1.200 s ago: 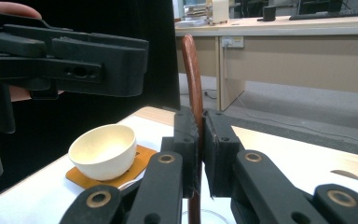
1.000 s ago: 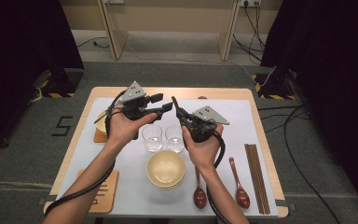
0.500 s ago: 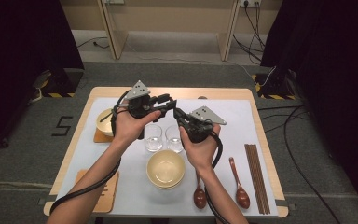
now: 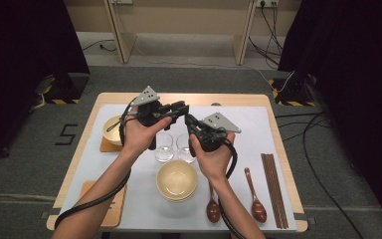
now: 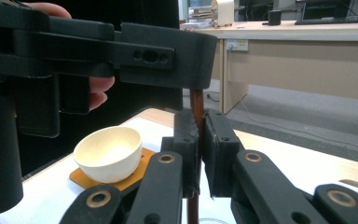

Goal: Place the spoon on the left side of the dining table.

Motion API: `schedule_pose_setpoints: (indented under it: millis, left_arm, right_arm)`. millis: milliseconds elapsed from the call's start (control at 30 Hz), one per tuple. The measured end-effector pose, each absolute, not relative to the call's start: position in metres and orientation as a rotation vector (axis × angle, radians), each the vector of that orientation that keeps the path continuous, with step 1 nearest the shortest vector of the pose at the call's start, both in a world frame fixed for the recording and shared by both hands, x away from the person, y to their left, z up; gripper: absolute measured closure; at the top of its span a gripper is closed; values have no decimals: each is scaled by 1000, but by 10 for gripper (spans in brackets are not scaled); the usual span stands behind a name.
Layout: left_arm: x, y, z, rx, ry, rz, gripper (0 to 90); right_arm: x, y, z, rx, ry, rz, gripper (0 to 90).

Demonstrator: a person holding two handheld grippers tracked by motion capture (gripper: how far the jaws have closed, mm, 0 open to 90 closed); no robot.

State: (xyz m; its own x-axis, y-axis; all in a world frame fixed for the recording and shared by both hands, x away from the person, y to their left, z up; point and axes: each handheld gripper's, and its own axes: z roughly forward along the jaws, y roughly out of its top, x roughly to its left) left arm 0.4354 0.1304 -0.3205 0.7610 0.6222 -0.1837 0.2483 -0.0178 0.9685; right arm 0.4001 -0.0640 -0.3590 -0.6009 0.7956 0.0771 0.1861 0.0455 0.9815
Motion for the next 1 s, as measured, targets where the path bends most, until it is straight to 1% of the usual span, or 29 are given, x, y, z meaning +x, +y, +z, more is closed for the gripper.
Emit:
schedule_pose_setpoints:
  millis: [133,200,333,500,1000]
  left_arm:
    - [433,131,-317,1600,702,352,738]
    - [433,131,-316,1602,698,381,744]
    - [433,135,-314,1588,700,397,745]
    - [433,140,-312,1576,703,418,745]
    - [431,154,-306,1568,706,498,745]
  right_arm:
    - [399,-63,-356,973,1828,1588,832]
    - [398,-62,-355,963,1836,1575,809]
    - [393,-60,-353,939,1846,1556,733]
    - [390,-62,-353,931,1851,1553,682]
    - [386,-76,-360,951,1834,1535,658]
